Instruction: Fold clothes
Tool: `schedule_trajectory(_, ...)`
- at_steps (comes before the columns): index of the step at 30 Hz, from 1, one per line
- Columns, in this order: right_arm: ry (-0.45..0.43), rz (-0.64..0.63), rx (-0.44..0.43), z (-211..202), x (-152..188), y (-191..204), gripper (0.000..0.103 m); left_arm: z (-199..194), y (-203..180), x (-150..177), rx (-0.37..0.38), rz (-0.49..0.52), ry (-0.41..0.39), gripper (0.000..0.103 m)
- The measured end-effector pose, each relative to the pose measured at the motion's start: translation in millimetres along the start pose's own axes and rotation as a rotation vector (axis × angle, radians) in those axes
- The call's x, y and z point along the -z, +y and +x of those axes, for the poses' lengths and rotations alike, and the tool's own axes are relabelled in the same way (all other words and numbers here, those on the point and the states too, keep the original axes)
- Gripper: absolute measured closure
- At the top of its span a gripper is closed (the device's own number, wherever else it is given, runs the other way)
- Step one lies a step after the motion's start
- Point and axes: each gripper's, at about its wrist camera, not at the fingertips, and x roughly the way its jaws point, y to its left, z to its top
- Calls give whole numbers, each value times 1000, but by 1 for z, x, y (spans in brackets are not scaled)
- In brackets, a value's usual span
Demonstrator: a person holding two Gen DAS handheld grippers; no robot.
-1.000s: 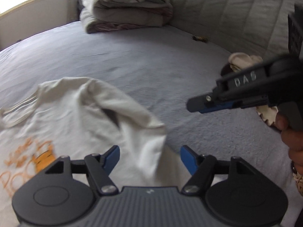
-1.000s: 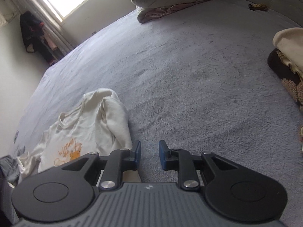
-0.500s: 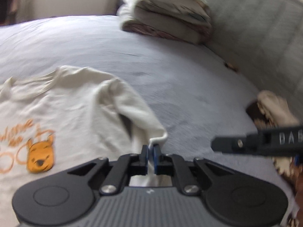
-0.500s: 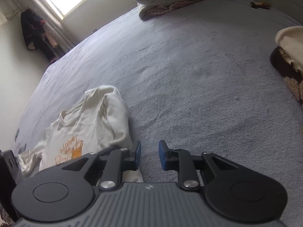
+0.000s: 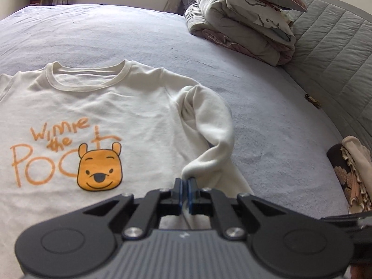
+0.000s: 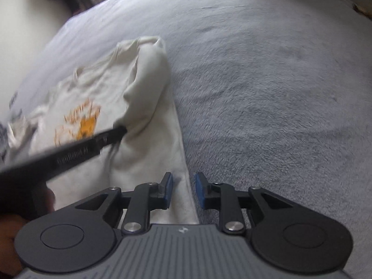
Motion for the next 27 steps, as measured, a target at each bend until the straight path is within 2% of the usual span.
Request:
schedule_trajectory(4,-30,-87,61,-12,-3,6,97,1,4,-2,33,-6,9,97)
schedule_trajectory(6,-74,-107,115,-24,-8,3,98,1,6,-5,72,-18,20,89)
schedule_trajectory(7,-99,-105,153,-29,-10,0,98,2,7,-7,96,-30,25,79)
schedule_trajectory(8,-126,-98,209,-34,-12,-5,98,3,8,-9,117,-45,25,70)
schedule_trajectory(13,-275,-109,551,-49,-18,-29,97,11,0,-29,132,-29,-24,71)
schedule_trajectory(14,-300,-102,585,-51,-19,-34,98,15,-1,-35,137,-23,-26,70)
schedule_trajectory(18,-396,-37,584,-55,-23,-50,97,38,-5,-68,136,12,-38,70)
schedule_trajectory(21,-423,-31,596,-53,-23,-54,97,61,4,-91,152,-21,-47,70)
schedule_trajectory(25,-448,-125,617,-62,-15,-38,97,84,24,-99,190,-79,-71,69)
schedule_trajectory(27,-436,-173,605,-68,-8,-31,97,92,34,-92,214,-86,-79,69)
